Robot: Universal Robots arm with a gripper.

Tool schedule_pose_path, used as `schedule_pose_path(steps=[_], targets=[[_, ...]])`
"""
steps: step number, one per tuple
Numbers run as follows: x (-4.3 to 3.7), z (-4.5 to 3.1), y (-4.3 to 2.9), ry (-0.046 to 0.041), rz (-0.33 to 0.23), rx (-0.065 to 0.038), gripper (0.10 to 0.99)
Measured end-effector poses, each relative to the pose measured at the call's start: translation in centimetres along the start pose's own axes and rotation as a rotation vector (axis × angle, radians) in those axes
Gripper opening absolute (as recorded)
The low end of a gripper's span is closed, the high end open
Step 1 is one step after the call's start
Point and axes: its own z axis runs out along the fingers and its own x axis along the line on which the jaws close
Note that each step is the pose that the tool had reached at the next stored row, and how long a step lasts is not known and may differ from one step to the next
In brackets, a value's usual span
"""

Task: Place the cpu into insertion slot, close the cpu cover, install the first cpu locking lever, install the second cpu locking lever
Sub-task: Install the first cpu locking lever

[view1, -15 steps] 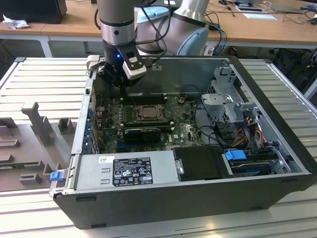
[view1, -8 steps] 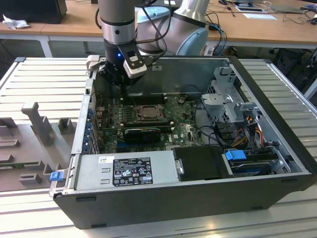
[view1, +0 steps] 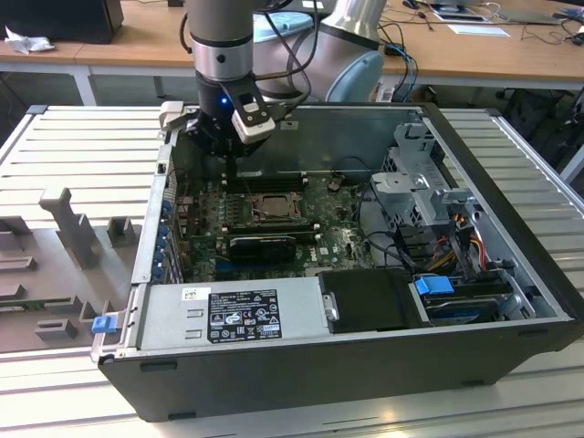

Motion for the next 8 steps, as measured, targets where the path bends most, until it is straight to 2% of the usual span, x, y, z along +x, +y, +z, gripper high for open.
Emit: schedule_pose_path(steps=[4, 8], targets=[[-0.69, 0.01, 0.05, 0.0001, 0.000, 0.000, 0.106], [-1.06, 0.02, 0.07, 0.0000, 0.000, 0.000, 0.106]])
